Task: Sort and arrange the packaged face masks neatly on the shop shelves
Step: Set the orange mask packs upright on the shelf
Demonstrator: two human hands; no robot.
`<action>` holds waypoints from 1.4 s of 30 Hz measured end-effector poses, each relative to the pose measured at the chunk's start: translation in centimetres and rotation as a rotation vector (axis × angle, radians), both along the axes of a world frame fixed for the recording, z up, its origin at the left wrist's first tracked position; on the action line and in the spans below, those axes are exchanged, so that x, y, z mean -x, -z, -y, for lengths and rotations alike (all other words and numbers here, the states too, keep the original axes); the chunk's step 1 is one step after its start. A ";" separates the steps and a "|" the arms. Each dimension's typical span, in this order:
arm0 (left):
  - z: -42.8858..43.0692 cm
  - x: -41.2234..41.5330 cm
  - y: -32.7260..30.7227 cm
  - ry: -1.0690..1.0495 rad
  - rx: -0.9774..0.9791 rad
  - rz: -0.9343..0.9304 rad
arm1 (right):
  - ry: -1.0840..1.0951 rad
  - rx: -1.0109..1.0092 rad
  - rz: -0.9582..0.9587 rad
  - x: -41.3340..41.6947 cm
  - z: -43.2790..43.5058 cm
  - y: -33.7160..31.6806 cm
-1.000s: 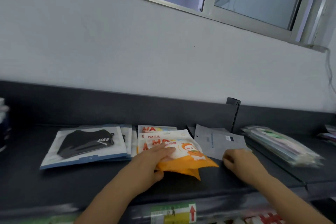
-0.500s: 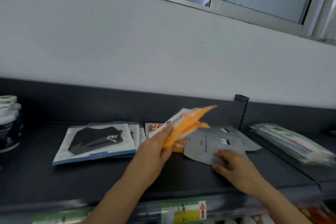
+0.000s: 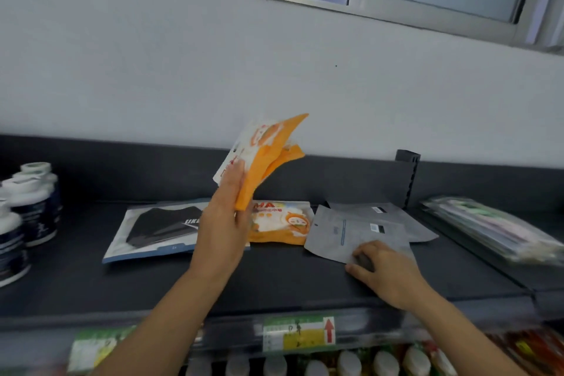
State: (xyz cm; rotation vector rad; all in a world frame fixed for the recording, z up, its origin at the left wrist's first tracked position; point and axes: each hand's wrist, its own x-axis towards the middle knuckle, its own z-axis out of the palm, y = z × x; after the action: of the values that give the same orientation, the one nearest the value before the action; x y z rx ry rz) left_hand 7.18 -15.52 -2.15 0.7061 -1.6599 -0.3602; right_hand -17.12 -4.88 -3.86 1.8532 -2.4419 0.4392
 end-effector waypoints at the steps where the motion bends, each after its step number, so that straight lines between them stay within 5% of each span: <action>1: 0.2 -0.5 -0.4 -0.015 0.042 0.068 | -0.002 -0.004 -0.004 0.0 0.0 0.0; 5: 2.2 -4.3 -0.8 -0.154 0.188 0.461 | -0.010 0.010 0.016 0.0 0.0 0.1; 8: 3.9 -7.9 0.8 -0.251 0.093 0.723 | -0.001 -0.019 0.012 0.1 0.1 0.0; 12: 4.8 -9.9 2.1 -0.201 -0.088 0.830 | -0.011 -0.110 0.009 -1.4 1.1 -1.3; 20: 5.3 -9.9 2.2 -0.170 -0.267 0.631 | -0.193 -0.248 -0.143 -8.2 9.9 -3.2; 24: 5.4 -9.8 2.2 -0.169 -0.216 0.703 | -0.088 -0.259 -0.006 -8.4 12.2 -1.4; 34: 5.4 -9.3 1.9 -0.186 -0.257 0.719 | -0.114 -0.200 -0.439 -9.6 12.3 -1.5; 42: 5.3 -9.6 2.6 -0.186 -0.238 0.725 | -0.064 0.091 -0.047 -8.1 12.4 -1.8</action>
State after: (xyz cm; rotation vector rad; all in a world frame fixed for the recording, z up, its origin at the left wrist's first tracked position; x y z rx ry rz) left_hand 16.80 -20.77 -4.75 1.2634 -2.2234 -0.1724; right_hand -9.00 -17.25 -2.06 1.8875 -2.2978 0.4952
